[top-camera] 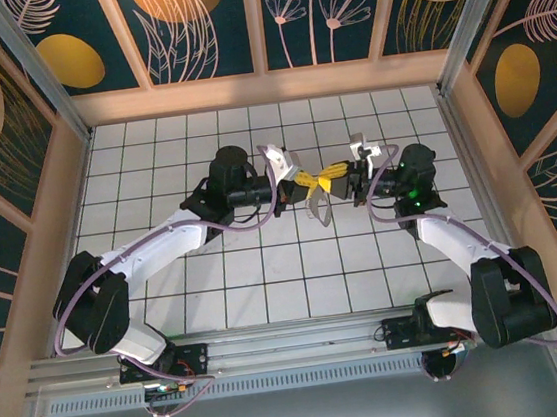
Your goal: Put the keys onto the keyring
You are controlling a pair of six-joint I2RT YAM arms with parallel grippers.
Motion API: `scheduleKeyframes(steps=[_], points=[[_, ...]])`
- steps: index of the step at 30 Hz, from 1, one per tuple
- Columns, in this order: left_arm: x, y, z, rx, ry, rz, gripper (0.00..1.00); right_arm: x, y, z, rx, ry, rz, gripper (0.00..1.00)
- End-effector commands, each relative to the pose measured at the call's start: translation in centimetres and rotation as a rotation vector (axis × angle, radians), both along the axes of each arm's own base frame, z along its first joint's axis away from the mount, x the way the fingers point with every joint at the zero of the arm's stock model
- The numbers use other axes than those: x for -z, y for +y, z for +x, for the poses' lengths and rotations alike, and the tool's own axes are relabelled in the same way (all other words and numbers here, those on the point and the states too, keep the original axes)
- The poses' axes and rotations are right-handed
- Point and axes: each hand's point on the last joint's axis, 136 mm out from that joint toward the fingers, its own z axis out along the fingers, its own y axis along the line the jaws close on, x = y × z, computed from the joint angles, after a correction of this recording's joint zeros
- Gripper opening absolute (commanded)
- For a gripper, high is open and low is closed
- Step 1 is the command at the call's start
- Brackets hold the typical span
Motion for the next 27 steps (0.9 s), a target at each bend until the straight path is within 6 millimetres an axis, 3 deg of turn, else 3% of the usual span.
scheduleKeyframes(steps=[1,11,18,27], points=[[-1.4,-0.5,-0.7,0.056,-0.027,-0.027,0.00,-2.1,0.5,-0.5,-0.048,-0.087,0.018,0.01],[-1.8,-0.4,0.1,0.008,-0.025,-0.041,0.00,-2.9,0.0,0.5,0.038,-0.092,0.042,0.00],[-3.0,1.3,0.9,-0.116,-0.094,-0.047,0.24,-3.3,-0.9,2.1,0.149,-0.073,0.031,0.00],[-3.6,3.0,2.7,-0.187,-0.134,0.022,0.34,-4.2,-1.4,3.3,0.247,-0.088,-0.067,0.00]])
